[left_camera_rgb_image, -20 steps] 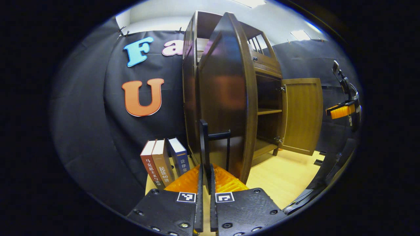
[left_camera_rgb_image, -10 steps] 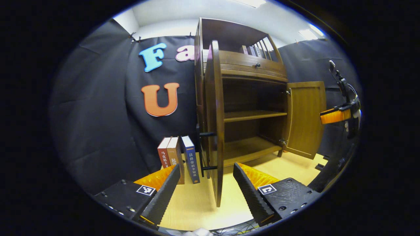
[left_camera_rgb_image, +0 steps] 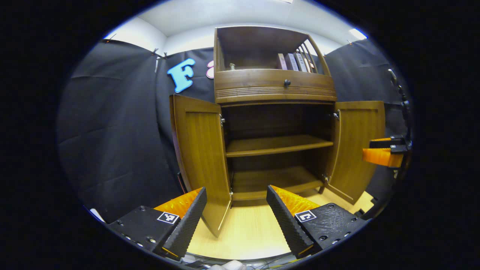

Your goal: Open the right door of the double-door shoe cabinet with the right hand, and open the left door with the left hand.

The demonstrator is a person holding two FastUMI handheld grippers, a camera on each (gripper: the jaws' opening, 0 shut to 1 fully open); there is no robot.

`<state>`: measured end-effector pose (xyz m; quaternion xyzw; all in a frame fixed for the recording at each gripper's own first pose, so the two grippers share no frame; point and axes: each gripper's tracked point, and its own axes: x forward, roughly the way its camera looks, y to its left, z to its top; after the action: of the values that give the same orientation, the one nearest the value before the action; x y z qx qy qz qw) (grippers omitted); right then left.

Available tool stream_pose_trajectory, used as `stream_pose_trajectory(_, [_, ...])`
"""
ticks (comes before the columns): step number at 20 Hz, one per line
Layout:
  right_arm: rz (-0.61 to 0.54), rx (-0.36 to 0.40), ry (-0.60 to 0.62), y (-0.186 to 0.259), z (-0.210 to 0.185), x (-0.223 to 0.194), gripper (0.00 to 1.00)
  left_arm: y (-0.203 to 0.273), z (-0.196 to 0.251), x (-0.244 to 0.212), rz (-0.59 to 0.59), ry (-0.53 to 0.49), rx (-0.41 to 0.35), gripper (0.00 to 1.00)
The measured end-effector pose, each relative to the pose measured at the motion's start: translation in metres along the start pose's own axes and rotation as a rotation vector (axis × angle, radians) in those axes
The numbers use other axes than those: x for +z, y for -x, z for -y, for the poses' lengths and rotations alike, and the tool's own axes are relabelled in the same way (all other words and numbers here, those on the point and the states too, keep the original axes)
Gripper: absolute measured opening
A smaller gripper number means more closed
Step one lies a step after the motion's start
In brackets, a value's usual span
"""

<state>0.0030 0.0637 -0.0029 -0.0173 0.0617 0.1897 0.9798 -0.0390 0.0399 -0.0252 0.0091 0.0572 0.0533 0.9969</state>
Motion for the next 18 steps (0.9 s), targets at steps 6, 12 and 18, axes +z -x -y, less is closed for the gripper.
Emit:
stream_pose_trajectory(6, [0.036, -0.103, -0.050, 0.018, 0.064, 0.006, 1.00, -0.001, 0.069, 0.029, 0.055, 0.011, 0.017, 0.96])
stream_pose_trajectory(12, [0.061, -0.188, -0.113, 0.032, 0.108, 0.003, 0.99, 0.002, 0.109, 0.043, 0.054, 0.006, -0.036, 0.96])
stream_pose_trajectory(18, [0.080, -0.210, -0.129, 0.038, 0.117, 0.005, 0.99, 0.005, 0.122, 0.056, 0.072, -0.015, -0.041, 0.96])
